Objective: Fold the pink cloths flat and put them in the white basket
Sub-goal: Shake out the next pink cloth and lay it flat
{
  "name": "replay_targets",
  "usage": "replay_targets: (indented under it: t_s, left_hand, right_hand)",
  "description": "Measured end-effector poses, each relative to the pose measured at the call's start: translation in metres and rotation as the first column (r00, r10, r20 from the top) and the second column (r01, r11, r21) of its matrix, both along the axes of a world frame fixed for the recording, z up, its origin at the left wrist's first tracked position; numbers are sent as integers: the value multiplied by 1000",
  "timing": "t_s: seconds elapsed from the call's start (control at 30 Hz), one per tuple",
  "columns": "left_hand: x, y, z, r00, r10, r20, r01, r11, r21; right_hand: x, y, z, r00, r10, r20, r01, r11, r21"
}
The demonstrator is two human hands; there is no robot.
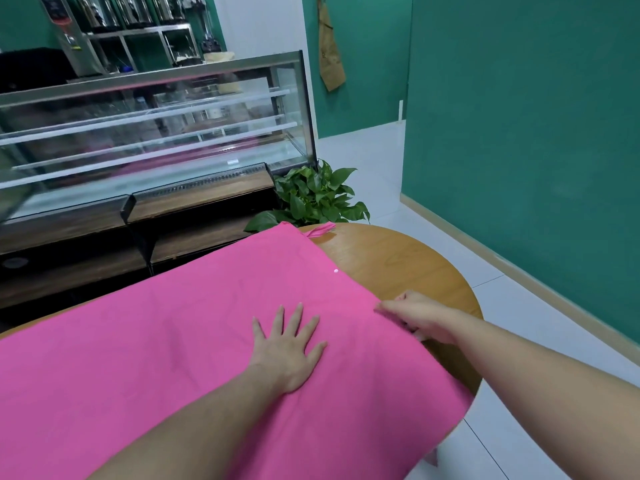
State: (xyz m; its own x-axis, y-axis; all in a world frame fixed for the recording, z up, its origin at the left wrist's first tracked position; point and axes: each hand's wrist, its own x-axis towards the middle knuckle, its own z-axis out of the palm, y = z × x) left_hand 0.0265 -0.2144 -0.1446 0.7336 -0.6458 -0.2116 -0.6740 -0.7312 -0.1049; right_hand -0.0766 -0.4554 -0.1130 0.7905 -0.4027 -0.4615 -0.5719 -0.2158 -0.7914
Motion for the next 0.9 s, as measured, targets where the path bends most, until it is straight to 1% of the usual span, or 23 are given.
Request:
replay_targets:
  t_s: [0.07,0.17,0.23,0.27,0.3,0.37,0.4,0.43,0.47,0.5,0.53,0.6,0.67,0.77,0.83,0.9]
  left_hand:
    - [-7,-2,5,996,-60,70,63,997,-42]
    - [-32,-10,8,982,-113,153,141,973,-182]
    - [-54,-18,8,986,-98,132,132,953,-274]
    - [-63,-20,8,990,-80,115,111,951,-288]
    - [-73,-21,8,993,-64,95,89,952,-291]
    - [-87,-21,8,999,-33,28,40,958,-283]
    - [-92,-19,8,1000,-17,-14,13,964,-265]
    - [-96,-17,8,998,2,-59,-16,971,-240]
    - [-99,-16,8,994,27,-108,-49,976,-213]
    - [-101,-16,6,986,53,-158,-83,979,-187]
    - [-104,-15,3,977,76,-199,-110,981,-162]
    - [-108,-16,0,966,106,-236,-142,980,-139]
    - [-110,-14,-1,967,108,-230,-141,981,-134]
    - [-108,-9,-5,981,89,-175,-112,985,-130]
    - [-108,-8,-8,987,80,-143,-100,985,-140]
    - [-109,-11,-9,988,58,-141,-77,987,-139]
  right_hand:
    - [-17,-4,3,998,50,-49,-46,996,80]
    - [-41,-9,5,988,117,-98,-98,979,181]
    - [-57,-9,8,974,190,-125,-160,963,218]
    - [-64,-9,11,961,245,-129,-206,944,256]
    - [-72,-8,14,946,304,-111,-258,914,312]
    - [-87,-9,18,917,399,-4,-356,822,444]
    - [-93,-10,19,910,412,55,-384,783,489]
    - [-98,-10,19,911,402,93,-391,767,510]
    - [-102,-10,19,916,386,105,-383,773,505]
    - [-104,-9,19,925,367,94,-367,804,467]
    - [-107,-7,18,934,351,71,-349,850,395]
    - [-110,-6,17,943,331,23,-329,924,196]
    - [-115,-9,18,947,319,19,-320,946,60]
    - [-125,-16,16,963,267,32,-268,963,20]
    - [-131,-19,12,973,231,-1,-231,973,-19]
    - [-131,-20,8,981,182,-61,-187,978,-96]
